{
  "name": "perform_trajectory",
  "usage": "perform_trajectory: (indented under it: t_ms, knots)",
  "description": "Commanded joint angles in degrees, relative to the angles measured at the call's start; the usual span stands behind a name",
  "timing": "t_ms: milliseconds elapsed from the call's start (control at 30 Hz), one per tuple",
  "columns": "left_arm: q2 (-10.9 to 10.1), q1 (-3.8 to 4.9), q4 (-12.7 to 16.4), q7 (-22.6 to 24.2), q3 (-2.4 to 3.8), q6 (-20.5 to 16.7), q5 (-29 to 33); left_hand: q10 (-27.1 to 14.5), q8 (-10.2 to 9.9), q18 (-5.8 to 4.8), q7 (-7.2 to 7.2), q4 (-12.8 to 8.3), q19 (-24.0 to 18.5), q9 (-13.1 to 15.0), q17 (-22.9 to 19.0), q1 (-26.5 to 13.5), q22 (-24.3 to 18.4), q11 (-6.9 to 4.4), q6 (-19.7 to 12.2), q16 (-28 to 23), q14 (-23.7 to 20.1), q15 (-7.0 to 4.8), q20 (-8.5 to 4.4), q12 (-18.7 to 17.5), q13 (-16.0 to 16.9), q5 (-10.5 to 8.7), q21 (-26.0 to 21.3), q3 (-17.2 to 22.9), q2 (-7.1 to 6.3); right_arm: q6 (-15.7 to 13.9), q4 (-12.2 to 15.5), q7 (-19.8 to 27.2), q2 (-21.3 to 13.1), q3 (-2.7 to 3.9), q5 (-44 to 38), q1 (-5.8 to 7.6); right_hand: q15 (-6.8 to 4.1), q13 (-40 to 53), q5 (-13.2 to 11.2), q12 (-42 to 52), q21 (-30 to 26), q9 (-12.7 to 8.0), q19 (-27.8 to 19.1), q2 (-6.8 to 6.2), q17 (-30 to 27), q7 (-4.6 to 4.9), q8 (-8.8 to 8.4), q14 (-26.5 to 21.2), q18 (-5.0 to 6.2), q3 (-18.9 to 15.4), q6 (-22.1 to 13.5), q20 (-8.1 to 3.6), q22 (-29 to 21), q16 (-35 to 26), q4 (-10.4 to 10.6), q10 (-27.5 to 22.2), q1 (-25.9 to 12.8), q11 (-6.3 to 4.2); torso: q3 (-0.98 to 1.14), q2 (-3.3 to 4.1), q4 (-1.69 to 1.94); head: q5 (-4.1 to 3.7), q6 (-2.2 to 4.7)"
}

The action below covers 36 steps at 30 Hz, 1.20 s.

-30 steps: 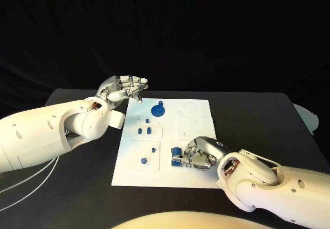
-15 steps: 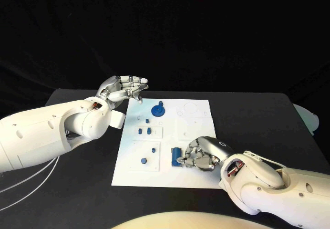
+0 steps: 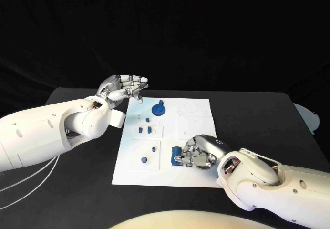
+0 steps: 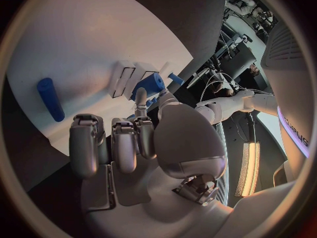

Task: Assemble the parts on the task board

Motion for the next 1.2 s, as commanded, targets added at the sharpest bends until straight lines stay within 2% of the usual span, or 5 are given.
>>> perform_trajectory:
  t_ms: [33, 433, 800, 1033, 1200]
  knots:
    - [0.06, 0.03, 0.16, 0.32, 0.04, 0.83, 0.22, -0.32, 0.14, 0.89, -0.06, 0.00, -0.25, -0.07, -0.05, -0.24, -0.05, 0.15, -0.38, 0.33, -0.36, 0.01, 0.14, 0.12, -0.08, 0.08, -0.22, 0.31, 0.18, 2.05, -0.43, -0.36, -0.01, -0.14, -0.82, -0.14, -0.42, 10.89, -0.31, 0.26, 0.27, -0.12, 3.75, -0.41, 15.08, -0.29, 0.31, 6.15, -0.71, 0.17, 0.14, -0.56, 13.18, 0.19, 0.03, 3.03, 0.97, -0.33, 0.04, -0.03, -0.03, 0.18, -0.12]
    - [-0.04, 0.03, 0.13, 0.31, 0.03, 0.87, 0.22, -0.32, 0.14, 0.89, -0.06, 0.00, -0.25, -0.07, -0.05, -0.24, -0.05, 0.15, -0.38, 0.33, -0.36, 0.01, 0.14, 0.12, -0.08, 0.08, -0.22, 0.31, 0.18, 1.71, 0.18, 0.03, -0.76, -0.14, -1.06, -0.14, -0.46, 10.95, -0.42, 0.30, 0.22, -0.23, 3.74, -1.07, 15.08, -0.35, 0.34, 6.15, -0.70, 0.18, 0.10, -0.61, 13.17, 0.19, -0.05, 3.06, 2.29, -0.37, 0.11, 0.01, -0.09, 0.37, -0.21]
    - [-0.06, 0.03, 0.14, 0.37, 0.03, 0.79, 0.22, -0.32, 0.14, 0.89, -0.06, 0.00, -0.25, -0.07, -0.05, -0.24, -0.05, 0.15, -0.38, 0.33, -0.36, 0.01, 0.14, 0.12, -0.08, 0.08, -0.22, 0.31, 0.18, 1.58, 0.35, 0.28, -0.99, -0.14, -1.16, -0.15, -0.48, 10.96, -0.15, 0.30, 0.29, -0.30, 3.77, -1.38, 15.08, -0.36, 0.35, 6.15, -0.72, 0.20, 0.09, -0.64, 13.20, 0.19, -0.07, 3.06, 2.95, -0.40, 0.04, 0.00, -0.07, 0.36, -0.27]
    - [-0.04, 0.03, 0.07, 0.39, 0.03, 0.78, 0.22, -0.32, 0.14, 0.89, -0.06, 0.00, -0.25, -0.07, -0.05, -0.24, -0.05, 0.15, -0.38, 0.33, -0.36, 0.01, 0.14, 0.12, -0.08, 0.08, -0.22, 0.31, 0.18, -0.76, 1.06, 0.94, -2.12, -0.10, -1.37, -0.01, -0.48, 10.73, -0.13, -0.03, 0.11, -0.32, 3.71, -1.47, 15.08, -0.35, 0.34, 6.15, -0.69, 0.18, 0.07, -0.64, 13.15, 0.19, -0.05, 2.89, 3.05, -0.39, 0.03, -0.07, -0.05, 0.24, -0.20]
    - [-0.02, 0.03, 0.02, 0.40, 0.03, 0.74, 0.22, -0.32, 0.14, 0.89, -0.06, 0.00, -0.25, -0.07, -0.05, -0.24, -0.05, 0.15, -0.38, 0.33, -0.36, 0.01, 0.14, 0.12, -0.08, 0.08, -0.22, 0.31, 0.18, -3.10, 2.18, 2.05, -4.22, 0.00, -0.65, 0.98, -0.47, 10.39, 0.09, -0.52, -0.06, -0.42, 3.66, -1.58, 15.08, -0.26, 0.20, 6.15, -0.66, 0.20, -0.16, -0.64, 13.11, 0.19, 0.04, 2.62, 3.33, -0.34, 0.02, -0.08, -0.10, 0.17, 0.04]
